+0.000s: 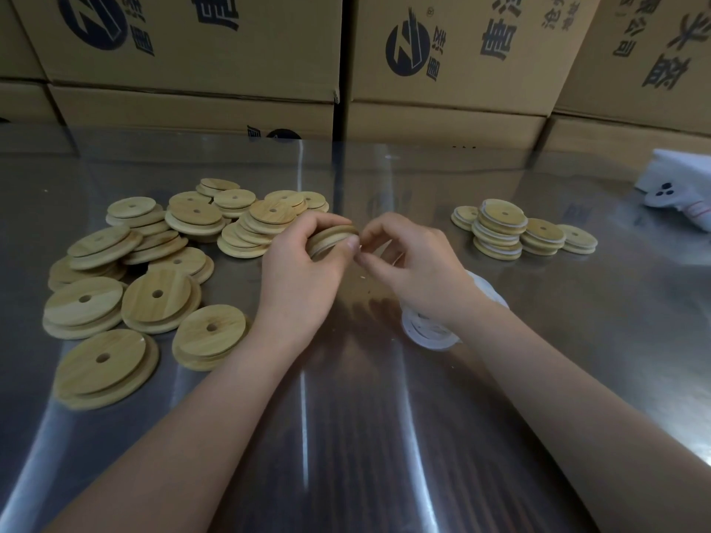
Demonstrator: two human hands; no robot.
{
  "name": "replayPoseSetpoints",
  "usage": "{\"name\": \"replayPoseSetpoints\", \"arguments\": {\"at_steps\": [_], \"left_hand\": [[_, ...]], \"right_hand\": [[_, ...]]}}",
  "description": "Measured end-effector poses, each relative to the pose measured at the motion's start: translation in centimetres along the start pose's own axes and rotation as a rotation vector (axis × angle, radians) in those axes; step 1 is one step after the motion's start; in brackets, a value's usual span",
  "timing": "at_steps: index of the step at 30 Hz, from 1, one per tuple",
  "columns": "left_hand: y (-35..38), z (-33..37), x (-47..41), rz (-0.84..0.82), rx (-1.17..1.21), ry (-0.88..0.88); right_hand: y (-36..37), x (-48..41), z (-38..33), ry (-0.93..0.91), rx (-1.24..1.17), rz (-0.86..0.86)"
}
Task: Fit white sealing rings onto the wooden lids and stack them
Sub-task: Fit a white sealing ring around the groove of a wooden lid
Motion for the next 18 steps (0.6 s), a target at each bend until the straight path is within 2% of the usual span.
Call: {"name": "replayPoseSetpoints", "arguments": {"at_steps": [5,18], "left_hand": [[-0.01,0.06,-0.06,-0.003,0.012,0.007],[0.22,-0.12,-0.06,-0.017,0.002,0.024]], "right_hand": [[-0.4,0.07,-0.26,0.018,0.028,0.058],[-0.47,0.09,-0.21,0.042,0.056,0.037]]}}
Point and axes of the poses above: each hand's wrist, its own x-axis away from the middle knuckle, its own y-axis out of the palm, z = x × y, the point moved 5 cm from there along -x, towards the middle knuckle, and after that the axes turned 12 degrees about -z, right-handed, at the moved point
